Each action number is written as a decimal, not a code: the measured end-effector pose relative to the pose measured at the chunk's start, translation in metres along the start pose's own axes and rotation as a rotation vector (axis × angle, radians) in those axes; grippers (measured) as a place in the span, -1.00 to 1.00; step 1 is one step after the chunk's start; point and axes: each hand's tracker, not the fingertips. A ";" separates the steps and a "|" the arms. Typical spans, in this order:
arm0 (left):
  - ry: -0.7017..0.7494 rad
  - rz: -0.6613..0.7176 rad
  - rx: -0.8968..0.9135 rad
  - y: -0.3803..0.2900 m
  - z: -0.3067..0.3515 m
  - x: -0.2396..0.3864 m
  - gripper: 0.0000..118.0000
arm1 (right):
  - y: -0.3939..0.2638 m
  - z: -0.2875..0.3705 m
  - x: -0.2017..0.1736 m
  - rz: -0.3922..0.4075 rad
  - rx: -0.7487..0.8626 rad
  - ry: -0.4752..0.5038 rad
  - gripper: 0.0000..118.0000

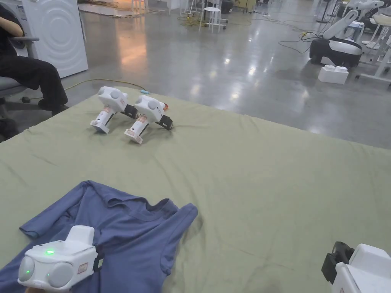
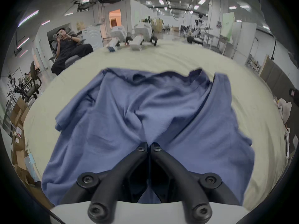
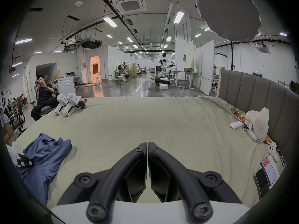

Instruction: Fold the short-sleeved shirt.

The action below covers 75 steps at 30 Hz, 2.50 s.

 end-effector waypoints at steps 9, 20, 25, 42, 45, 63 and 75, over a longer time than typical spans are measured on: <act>-0.099 -0.019 0.234 0.046 0.066 0.007 -1.00 | 0.010 0.003 -0.005 -0.025 0.027 0.016 -0.98; -0.268 -0.099 0.549 0.142 0.170 0.091 -1.00 | 0.020 0.021 0.012 -0.050 0.077 0.016 -0.98; -0.406 -0.157 0.614 0.174 0.202 0.159 -1.00 | 0.028 0.037 0.035 -0.079 0.113 -0.011 -0.98; -0.825 -0.362 0.279 0.082 0.126 0.414 -1.00 | 0.013 0.092 0.146 -0.112 0.142 -0.222 -0.98; -0.811 -0.392 0.185 0.047 0.106 0.429 -1.00 | 0.002 0.093 0.156 -0.124 0.116 -0.237 -0.98; -0.375 -0.146 0.544 0.071 0.138 0.296 -0.18 | 0.018 0.079 0.089 -0.042 0.179 -0.117 -0.98; -0.139 -0.046 0.597 0.070 0.144 0.230 -1.00 | 0.050 0.069 0.037 0.010 0.301 -0.064 -0.98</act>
